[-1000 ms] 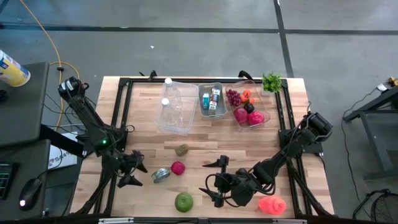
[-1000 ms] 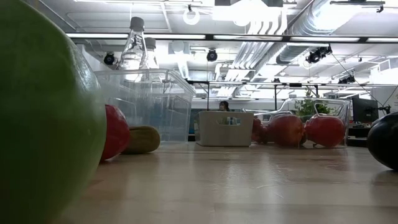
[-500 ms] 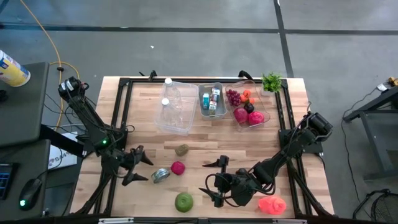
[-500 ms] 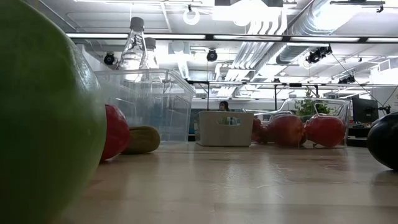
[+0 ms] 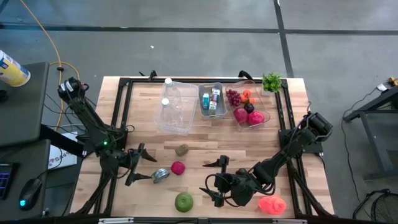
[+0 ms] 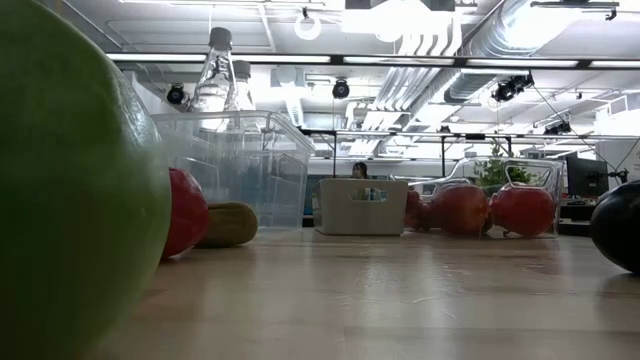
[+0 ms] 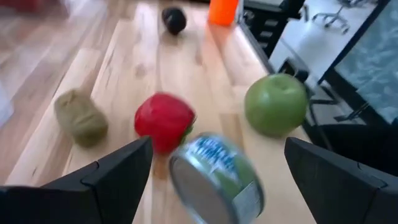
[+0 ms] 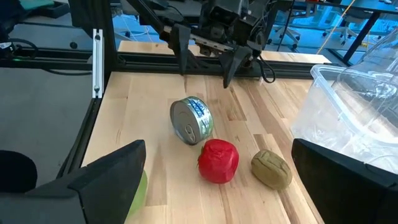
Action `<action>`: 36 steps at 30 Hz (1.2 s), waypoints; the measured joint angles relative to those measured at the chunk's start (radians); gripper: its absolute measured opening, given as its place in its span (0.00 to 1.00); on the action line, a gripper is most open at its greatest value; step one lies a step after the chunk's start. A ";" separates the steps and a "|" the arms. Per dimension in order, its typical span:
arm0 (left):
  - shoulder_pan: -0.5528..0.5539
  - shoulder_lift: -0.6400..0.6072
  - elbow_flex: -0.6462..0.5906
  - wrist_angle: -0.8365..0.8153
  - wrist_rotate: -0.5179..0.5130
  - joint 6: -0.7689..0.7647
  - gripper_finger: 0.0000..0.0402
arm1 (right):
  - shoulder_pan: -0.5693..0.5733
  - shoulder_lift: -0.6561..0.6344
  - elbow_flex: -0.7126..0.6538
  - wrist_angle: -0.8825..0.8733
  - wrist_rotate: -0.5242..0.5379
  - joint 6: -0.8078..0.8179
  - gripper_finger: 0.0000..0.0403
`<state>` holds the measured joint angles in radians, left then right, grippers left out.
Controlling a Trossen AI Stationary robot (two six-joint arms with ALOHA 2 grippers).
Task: Pick & Place Food Item
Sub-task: Put the green canned tuna into the white bin
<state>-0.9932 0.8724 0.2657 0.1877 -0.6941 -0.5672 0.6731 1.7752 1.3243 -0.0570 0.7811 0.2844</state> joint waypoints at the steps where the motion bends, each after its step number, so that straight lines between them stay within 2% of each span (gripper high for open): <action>1: 0.001 0.003 0.000 0.024 0.000 0.018 0.89 | 0.000 0.000 0.000 0.000 0.000 0.000 0.98; 10: 0.094 0.021 0.000 0.191 -0.058 0.160 0.89 | 0.000 0.000 0.000 0.000 0.000 0.000 0.98; 15: 0.101 0.098 0.000 0.337 -0.087 0.300 0.89 | 0.001 0.000 0.000 0.000 -0.007 0.004 0.98; 21: 0.041 0.270 0.051 0.566 -0.224 0.568 0.89 | 0.001 0.000 0.000 0.000 -0.059 0.004 0.98; 25: 0.001 0.355 0.154 0.578 -0.339 0.648 0.89 | 0.002 0.000 0.000 0.000 -0.082 0.003 0.98; 29: -0.034 0.413 0.260 0.527 -0.416 0.629 0.89 | 0.008 0.000 0.000 0.000 -0.082 0.004 0.98; 36: -0.075 0.506 0.346 0.343 -0.509 0.395 0.89 | 0.039 0.000 0.000 0.000 -0.082 0.000 0.98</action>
<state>-1.0678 1.3784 0.6115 0.5308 -1.2028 -0.1727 0.7121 1.7752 1.3245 -0.0568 0.6987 0.2840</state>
